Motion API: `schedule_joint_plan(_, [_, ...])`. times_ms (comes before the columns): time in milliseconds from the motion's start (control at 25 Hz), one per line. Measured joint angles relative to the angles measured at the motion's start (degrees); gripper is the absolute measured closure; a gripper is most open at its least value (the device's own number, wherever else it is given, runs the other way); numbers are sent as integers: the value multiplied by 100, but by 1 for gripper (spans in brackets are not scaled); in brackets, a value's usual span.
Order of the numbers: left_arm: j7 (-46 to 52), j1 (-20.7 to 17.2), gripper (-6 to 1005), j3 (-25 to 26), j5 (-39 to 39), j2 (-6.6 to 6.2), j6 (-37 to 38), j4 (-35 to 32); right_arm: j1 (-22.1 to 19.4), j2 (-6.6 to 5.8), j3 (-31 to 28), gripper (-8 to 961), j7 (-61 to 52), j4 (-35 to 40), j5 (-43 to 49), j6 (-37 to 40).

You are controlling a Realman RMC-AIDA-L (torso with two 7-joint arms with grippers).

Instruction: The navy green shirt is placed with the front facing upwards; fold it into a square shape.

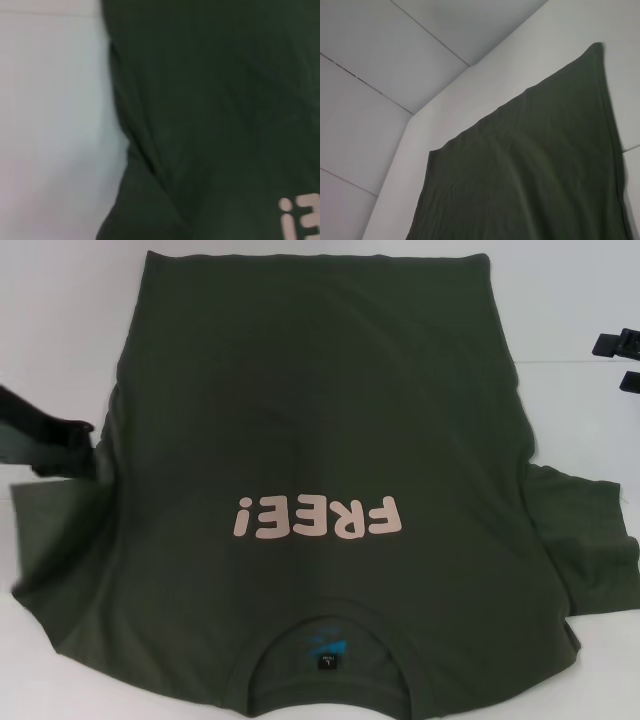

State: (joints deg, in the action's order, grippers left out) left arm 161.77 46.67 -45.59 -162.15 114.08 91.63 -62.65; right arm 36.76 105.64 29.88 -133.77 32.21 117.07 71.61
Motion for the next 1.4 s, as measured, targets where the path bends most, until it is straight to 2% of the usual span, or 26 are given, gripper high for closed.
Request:
schedule_joint_plan(360, [21,474,999,-14,-1,299,-137,408,17,16,33,11,0,15,0,2])
schedule_joint_plan(720, [26,808,999,-64,26,386,-472,853,10,18,36,11,0,12,0,-5])
schedule_joint_plan(840, [30,943,999,-66,17,381,-817,1257,-2,18,36,11,0,-2,0,-7])
schedule_joint_plan(960, [-4,960,1000,-74,21,354,-1007,1449,-27,18,36,11,0,-13,12,-8])
schedule_joint_plan(1080, [-187,903,950,-79,40,367,-1066,1399,-48,18,31,11,2,-19,19,-7])
schedule_joint_plan(1240, [-847,690,885,-48,280,528,-977,899,-67,13,7,11,23,-22,24,-7])
schedule_joint_plan(1320, [-1453,488,852,12,761,619,-805,586,-73,10,3,11,39,-22,26,-11])
schedule_joint_plan(1400, [-1726,255,819,38,1218,623,-712,401,-73,5,3,11,48,-22,27,-17])
